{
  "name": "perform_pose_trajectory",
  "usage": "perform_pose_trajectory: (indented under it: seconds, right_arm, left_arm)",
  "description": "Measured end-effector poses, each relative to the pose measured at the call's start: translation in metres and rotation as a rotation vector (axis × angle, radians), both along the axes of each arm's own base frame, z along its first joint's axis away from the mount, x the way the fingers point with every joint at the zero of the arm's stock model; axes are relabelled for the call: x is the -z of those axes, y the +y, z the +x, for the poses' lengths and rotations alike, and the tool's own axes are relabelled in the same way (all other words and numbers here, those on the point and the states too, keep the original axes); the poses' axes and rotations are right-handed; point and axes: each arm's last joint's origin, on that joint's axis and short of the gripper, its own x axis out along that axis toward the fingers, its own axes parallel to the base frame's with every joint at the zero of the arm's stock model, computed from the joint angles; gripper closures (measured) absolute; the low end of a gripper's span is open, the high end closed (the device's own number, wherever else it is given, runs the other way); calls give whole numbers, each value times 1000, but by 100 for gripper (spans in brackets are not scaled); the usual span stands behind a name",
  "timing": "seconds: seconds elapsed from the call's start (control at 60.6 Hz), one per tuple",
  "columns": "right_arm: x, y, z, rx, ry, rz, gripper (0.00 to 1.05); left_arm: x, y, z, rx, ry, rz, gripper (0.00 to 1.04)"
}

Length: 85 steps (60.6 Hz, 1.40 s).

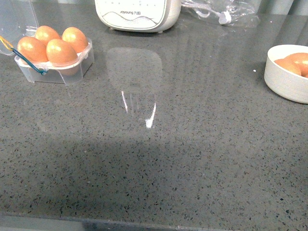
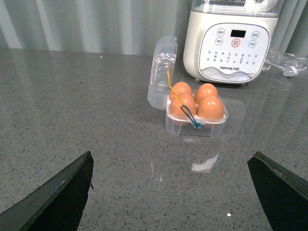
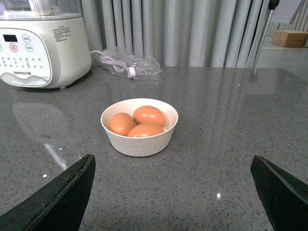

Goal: Put egg into box

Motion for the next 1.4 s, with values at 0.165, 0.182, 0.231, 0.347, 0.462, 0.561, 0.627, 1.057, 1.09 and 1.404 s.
perform_pose_trajectory:
  seconds: [0.165, 0.182, 0.231, 0.347, 0.462, 0.561, 0.627, 1.057, 1.09, 1.404]
  right_arm:
    - [0, 0, 0, 0, 0, 0, 7]
    - [0, 0, 0, 0, 0, 0, 7]
    - [0, 0, 0, 0, 0, 0, 7]
    - [0, 0, 0, 0, 0, 0, 7]
    - [0, 0, 0, 0, 0, 0, 7]
    - [0, 0, 0, 0, 0, 0, 7]
    - [0, 0, 0, 0, 0, 0, 7]
    - [0, 0, 0, 0, 0, 0, 7]
    - [0, 0, 0, 0, 0, 0, 7]
    - [0, 0, 0, 0, 0, 0, 7]
  left_arm:
    - [0, 0, 0, 0, 0, 0, 7]
    - [0, 0, 0, 0, 0, 0, 7]
    - [0, 0, 0, 0, 0, 0, 7]
    - [6, 1, 2, -153, 253, 26, 7]
    - [5, 1, 7, -145, 288, 33, 7]
    - [-9, 3, 11, -136, 223, 40, 7]
    - [-14, 4, 17, -123, 200, 55, 7]
    - [-44, 49, 109, -167, 118, 166, 7]
    - [-44, 52, 117, -167, 127, 168, 7]
    - [-50, 73, 184, -169, 171, 194, 7]
